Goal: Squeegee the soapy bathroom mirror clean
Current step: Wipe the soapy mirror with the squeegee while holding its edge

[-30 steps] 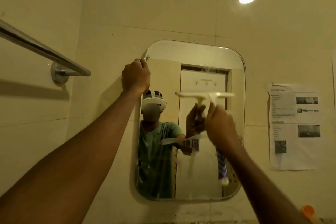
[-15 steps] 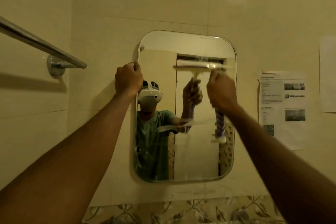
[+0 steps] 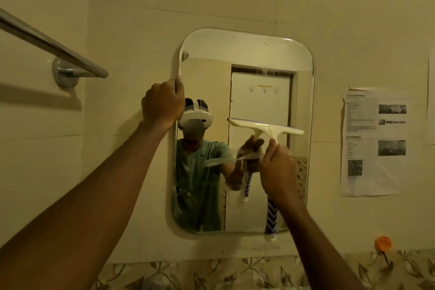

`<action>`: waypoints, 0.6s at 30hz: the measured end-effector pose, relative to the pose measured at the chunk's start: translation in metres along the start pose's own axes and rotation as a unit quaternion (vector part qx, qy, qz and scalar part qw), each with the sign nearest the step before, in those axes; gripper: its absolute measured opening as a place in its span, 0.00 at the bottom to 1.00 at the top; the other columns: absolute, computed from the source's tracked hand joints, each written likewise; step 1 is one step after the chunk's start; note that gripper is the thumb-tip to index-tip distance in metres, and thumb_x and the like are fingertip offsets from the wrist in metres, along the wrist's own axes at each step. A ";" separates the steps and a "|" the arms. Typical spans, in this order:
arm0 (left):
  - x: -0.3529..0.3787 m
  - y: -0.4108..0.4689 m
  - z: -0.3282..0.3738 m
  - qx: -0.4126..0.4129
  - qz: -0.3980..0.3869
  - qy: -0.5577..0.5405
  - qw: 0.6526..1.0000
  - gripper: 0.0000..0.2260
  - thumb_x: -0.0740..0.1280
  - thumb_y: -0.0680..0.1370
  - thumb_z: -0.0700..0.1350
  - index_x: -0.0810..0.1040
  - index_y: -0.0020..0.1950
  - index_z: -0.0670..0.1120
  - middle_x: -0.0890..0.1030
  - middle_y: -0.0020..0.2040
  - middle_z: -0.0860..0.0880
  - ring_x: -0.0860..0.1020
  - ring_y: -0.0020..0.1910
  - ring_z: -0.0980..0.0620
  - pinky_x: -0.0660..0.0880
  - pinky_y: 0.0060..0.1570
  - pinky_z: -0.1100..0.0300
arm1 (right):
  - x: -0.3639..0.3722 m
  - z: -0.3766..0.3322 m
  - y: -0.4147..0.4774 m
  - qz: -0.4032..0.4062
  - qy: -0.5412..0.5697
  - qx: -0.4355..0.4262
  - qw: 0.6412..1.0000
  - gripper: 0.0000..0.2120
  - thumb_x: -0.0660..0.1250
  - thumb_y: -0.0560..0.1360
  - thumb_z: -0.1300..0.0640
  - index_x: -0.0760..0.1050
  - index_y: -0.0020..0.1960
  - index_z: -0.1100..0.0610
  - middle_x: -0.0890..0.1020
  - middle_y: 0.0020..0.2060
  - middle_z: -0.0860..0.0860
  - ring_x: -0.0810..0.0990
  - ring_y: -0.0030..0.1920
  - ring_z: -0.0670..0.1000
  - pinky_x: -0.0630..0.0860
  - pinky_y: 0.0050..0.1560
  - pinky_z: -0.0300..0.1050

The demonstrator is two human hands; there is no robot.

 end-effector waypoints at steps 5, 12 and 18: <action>0.004 -0.027 -0.005 -0.007 -0.020 -0.002 1.000 0.24 0.50 0.84 0.53 0.80 0.47 0.40 0.80 0.36 0.43 0.76 0.33 0.47 0.71 0.34 0.59 | 0.012 0.028 -0.037 0.001 -0.007 0.040 0.999 0.13 0.51 0.83 0.50 0.68 0.44 0.53 0.75 0.31 0.47 0.73 0.30 0.42 0.62 0.26 0.33; 0.010 -0.065 -0.024 -0.040 -0.046 -0.026 0.998 0.27 0.50 0.83 0.57 0.80 0.44 0.41 0.81 0.37 0.40 0.79 0.36 0.42 0.70 0.33 0.57 | 0.038 0.078 -0.105 -0.065 -0.029 0.073 0.995 0.18 0.49 0.82 0.48 0.74 0.47 0.54 0.77 0.32 0.46 0.76 0.31 0.43 0.65 0.25 0.30; 0.013 -0.087 -0.034 -0.061 -0.069 -0.062 0.994 0.29 0.49 0.82 0.60 0.82 0.46 0.42 0.83 0.38 0.42 0.81 0.37 0.42 0.80 0.38 0.52 | -0.003 0.040 -0.036 0.002 -0.007 0.017 1.000 0.18 0.50 0.84 0.49 0.72 0.42 0.53 0.75 0.32 0.50 0.73 0.29 0.47 0.70 0.27 0.39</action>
Point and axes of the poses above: each hand's wrist, its own y-axis towards the middle knuckle, its own x-axis out of the palm, z = x × y, the point moved 9 cm from there along y, towards the middle knuckle
